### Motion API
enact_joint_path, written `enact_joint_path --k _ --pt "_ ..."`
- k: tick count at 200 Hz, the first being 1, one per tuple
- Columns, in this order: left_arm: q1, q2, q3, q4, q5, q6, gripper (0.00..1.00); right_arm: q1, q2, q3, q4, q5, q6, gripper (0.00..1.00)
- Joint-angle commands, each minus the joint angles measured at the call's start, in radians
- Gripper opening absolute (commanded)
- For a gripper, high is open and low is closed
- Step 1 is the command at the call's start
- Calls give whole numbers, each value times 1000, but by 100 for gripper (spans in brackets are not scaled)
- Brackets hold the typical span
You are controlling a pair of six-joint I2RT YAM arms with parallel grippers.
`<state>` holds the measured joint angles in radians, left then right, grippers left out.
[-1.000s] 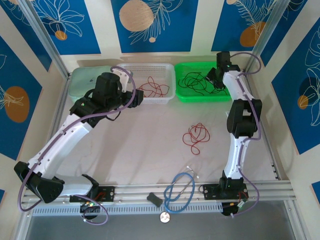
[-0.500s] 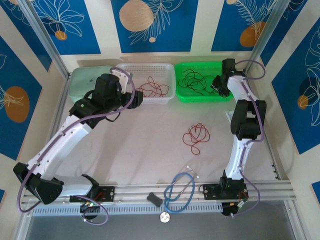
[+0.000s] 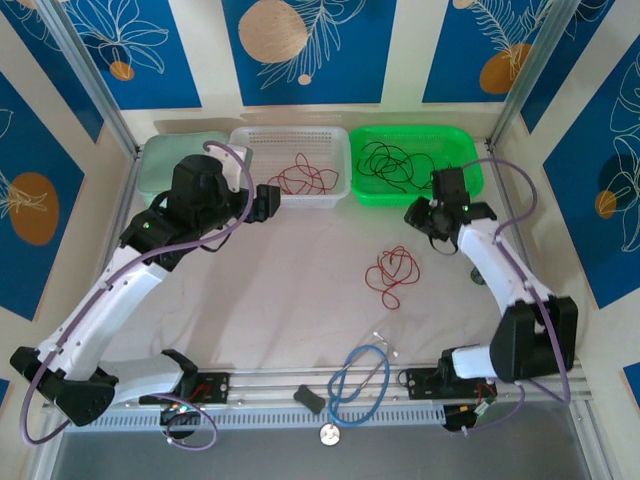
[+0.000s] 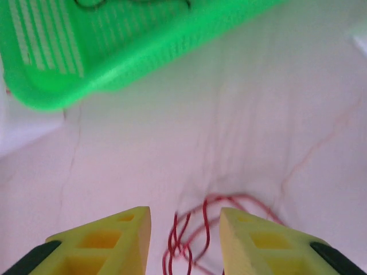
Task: Untangle the cables
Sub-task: Untie the cable from multiple cables.
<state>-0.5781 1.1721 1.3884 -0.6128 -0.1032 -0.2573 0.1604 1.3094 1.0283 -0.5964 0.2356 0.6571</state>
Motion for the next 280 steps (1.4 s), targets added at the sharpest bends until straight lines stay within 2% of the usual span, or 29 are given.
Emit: enact_joint_path --k 1,33,66,73,102,112,148,199,280 --pt "9 -17 -32 19 33 -11 87 67 -102 -123 -49 52 92 40" --pt "10 -34 -70 54 72 -36 87 129 -191 -281 28 11 237 57" --pt "9 -45 -95 64 94 -54 87 138 -184 -374 239 -76 394 58" --pt "9 -50 -103 66 96 -56 87 145 -169 -373 264 -78 415 56" --pt "9 -79 -141 76 92 -70 87 205 -92 -306 234 -12 419 33" --pt "9 -86 -150 79 89 -71 87 231 -69 -278 199 26 409 30" --pt "9 -88 -154 82 89 -71 87 307 -27 -232 110 174 368 29" --pt "9 -79 -154 93 94 -76 87 351 76 -146 20 328 262 27" --pt "9 -71 -142 85 77 -76 88 358 202 -117 52 369 218 26"
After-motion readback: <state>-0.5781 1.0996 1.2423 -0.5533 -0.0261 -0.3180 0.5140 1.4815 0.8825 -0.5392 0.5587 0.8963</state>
